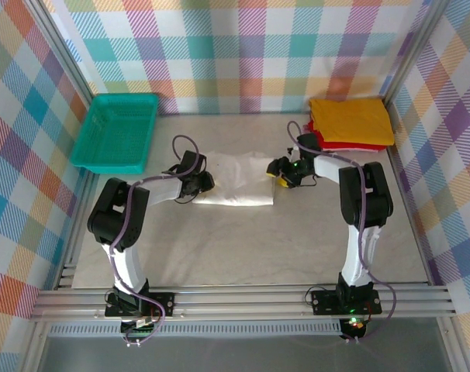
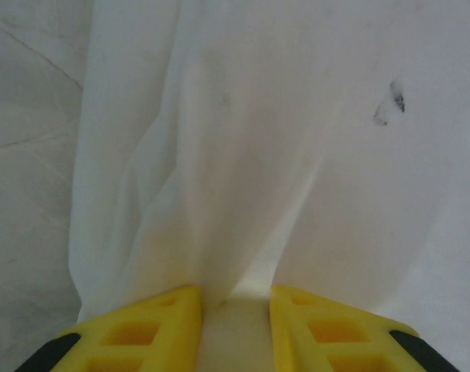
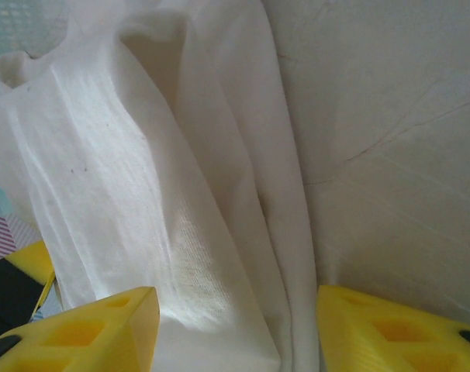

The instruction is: Fold and stack the t-shirts

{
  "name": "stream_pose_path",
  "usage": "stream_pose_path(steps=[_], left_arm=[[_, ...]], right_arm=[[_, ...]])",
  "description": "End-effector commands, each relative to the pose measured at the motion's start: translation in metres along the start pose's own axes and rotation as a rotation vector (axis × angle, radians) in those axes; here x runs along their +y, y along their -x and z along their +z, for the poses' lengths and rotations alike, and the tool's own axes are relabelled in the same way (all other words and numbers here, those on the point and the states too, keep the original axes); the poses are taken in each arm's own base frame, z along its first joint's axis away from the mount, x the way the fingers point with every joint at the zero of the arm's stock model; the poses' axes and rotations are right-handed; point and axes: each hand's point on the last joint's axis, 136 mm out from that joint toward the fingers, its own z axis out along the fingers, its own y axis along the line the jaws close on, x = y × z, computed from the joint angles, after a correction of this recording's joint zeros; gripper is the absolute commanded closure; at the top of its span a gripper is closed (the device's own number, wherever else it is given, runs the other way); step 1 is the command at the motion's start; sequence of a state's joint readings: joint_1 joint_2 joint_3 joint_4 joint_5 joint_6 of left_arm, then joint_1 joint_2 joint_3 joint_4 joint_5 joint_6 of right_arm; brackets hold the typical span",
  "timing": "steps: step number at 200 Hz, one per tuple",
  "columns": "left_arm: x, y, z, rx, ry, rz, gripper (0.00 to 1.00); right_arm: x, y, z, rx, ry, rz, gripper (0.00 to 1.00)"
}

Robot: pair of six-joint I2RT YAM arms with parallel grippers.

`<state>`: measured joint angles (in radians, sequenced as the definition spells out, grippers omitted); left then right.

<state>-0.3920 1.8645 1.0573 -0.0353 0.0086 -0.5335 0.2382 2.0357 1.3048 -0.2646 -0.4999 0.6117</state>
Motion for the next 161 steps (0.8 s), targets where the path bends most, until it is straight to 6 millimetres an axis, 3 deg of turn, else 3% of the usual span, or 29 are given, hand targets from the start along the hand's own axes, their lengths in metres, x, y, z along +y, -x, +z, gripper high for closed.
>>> stream_pose_path(steps=[1, 34, 75, 100, 133, 161], left_arm=[[0.012, -0.021, 0.013, 0.065, 0.029, 0.008, 0.70], [0.014, -0.024, 0.014, 0.069, 0.030, 0.003, 0.70], [0.013, -0.022, 0.010, 0.061, 0.027, 0.005, 0.70], [0.013, -0.022, 0.009, 0.062, 0.028, 0.004, 0.69], [0.015, -0.019, 0.004, 0.042, 0.036, -0.002, 0.69], [0.014, -0.013, -0.005, 0.019, 0.039, -0.006, 0.65]], right_arm=[[0.012, -0.005, 0.011, 0.035, 0.034, -0.039, 0.45], [0.017, -0.011, 0.023, 0.065, 0.047, -0.038, 0.45], [0.034, -0.016, 0.044, 0.089, 0.083, -0.024, 0.53], [0.036, -0.011, 0.049, 0.072, 0.089, 0.008, 0.72], [0.041, 0.000, 0.033, 0.010, 0.065, -0.015, 1.00], [0.042, 0.010, 0.020, -0.026, 0.071, -0.017, 1.00]])
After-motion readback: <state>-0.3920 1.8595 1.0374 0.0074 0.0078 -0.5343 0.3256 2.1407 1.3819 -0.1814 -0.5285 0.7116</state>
